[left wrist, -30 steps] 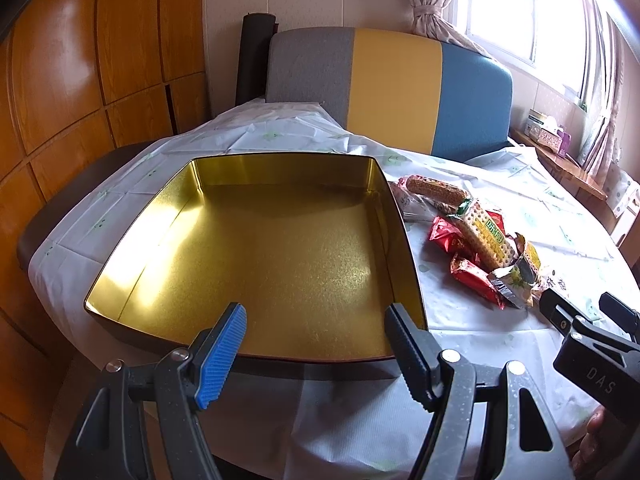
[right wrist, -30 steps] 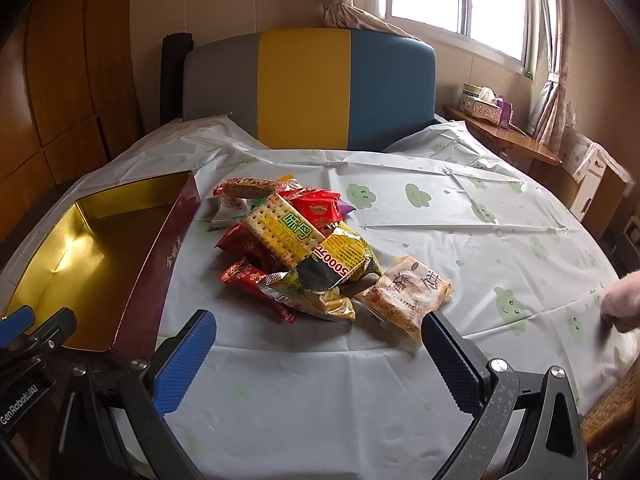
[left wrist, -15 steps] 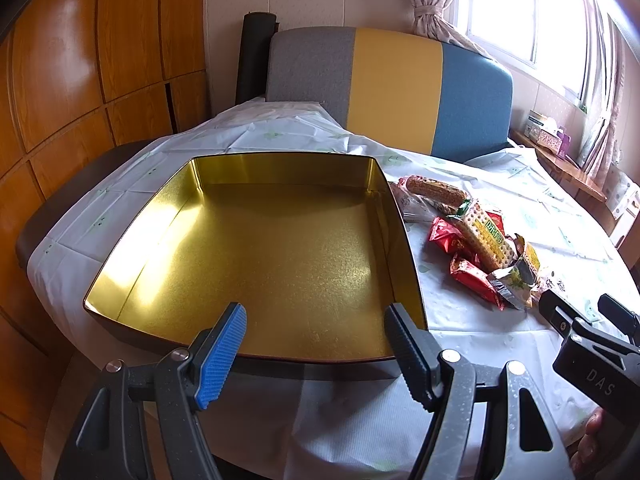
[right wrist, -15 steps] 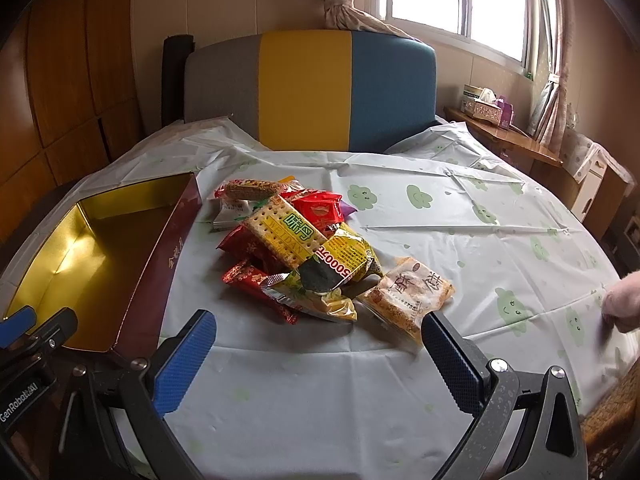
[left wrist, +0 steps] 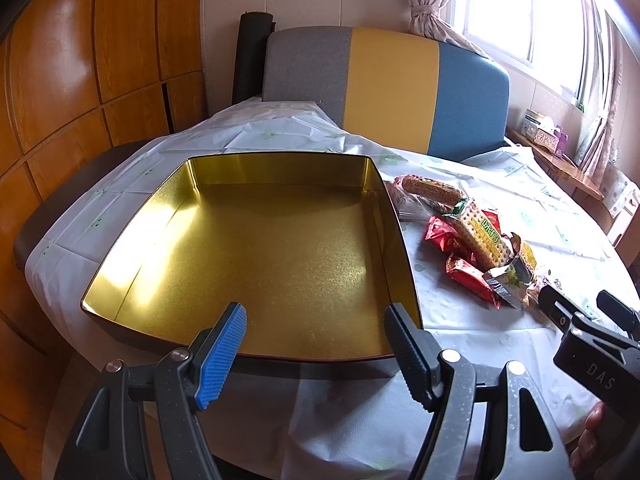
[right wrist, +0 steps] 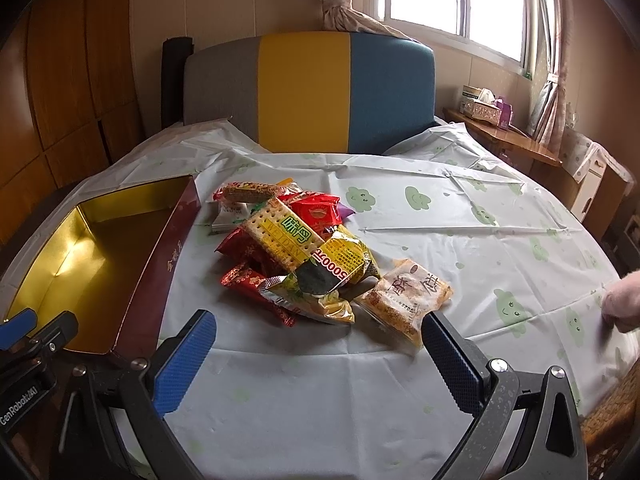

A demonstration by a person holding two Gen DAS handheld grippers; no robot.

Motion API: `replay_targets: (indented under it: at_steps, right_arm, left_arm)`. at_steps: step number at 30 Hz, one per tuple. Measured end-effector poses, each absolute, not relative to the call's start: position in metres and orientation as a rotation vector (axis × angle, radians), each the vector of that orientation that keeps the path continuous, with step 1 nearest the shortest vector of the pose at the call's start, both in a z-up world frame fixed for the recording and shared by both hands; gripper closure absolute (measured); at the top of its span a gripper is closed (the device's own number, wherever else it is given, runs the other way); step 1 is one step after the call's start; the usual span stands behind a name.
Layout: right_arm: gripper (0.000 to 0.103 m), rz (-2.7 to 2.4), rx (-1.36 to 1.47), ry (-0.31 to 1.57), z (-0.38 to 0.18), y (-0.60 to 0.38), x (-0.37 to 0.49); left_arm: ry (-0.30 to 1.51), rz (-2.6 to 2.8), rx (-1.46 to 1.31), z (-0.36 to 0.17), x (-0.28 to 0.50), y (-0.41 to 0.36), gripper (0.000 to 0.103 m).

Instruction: Organize snacks

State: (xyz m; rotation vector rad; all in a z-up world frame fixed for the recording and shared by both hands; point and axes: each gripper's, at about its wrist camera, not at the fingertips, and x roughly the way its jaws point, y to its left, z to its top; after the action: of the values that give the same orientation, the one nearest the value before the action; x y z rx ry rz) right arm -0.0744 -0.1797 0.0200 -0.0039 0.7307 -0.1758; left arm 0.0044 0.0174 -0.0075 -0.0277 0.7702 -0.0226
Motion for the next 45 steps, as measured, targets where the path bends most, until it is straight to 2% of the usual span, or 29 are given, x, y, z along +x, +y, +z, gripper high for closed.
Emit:
replay_targets:
  at_steps: [13, 21, 25, 26, 31, 33, 34, 35, 45]
  right_arm:
    - [0.000, -0.184, 0.007, 0.697, 0.046, -0.213, -0.060]
    - [0.000, -0.193, 0.113, 0.719, 0.084, -0.305, -0.010]
    - [0.000, -0.259, 0.125, 0.760, 0.077, -0.350, 0.017]
    - [0.000, -0.279, 0.140, 0.773, 0.071, -0.360, 0.021]
    - [0.000, -0.288, 0.354, 0.861, 0.048, -0.395, 0.029]
    - [0.000, -0.282, 0.387, 0.877, 0.046, -0.399, 0.028]
    - [0.000, -0.281, 0.395, 0.881, 0.045, -0.400, 0.028]
    - [0.000, -0.277, 0.405, 0.880, 0.045, -0.402, 0.027]
    - [0.000, -0.244, 0.429, 0.877, 0.049, -0.403, 0.025]
  left_arm:
    - [0.783, -0.039, -0.032, -0.010, 0.006, 0.018, 0.030]
    - [0.847, -0.205, -0.106, -0.004, 0.015, 0.014, 0.030]
    - [0.912, -0.293, -0.108, 0.002, 0.029, -0.001, 0.031]
    - [0.925, -0.313, -0.106, 0.003, 0.031, -0.006, 0.034]
    - [0.997, -0.429, -0.145, 0.009, 0.056, -0.038, 0.036]
    - [0.987, -0.437, -0.104, 0.013, 0.064, -0.057, 0.044]
    - [0.972, -0.452, -0.062, 0.016, 0.066, -0.070, 0.051]
    - [0.964, -0.476, -0.020, 0.018, 0.068, -0.083, 0.053]
    - [0.994, -0.685, 0.357, -0.007, 0.084, -0.194, 0.053]
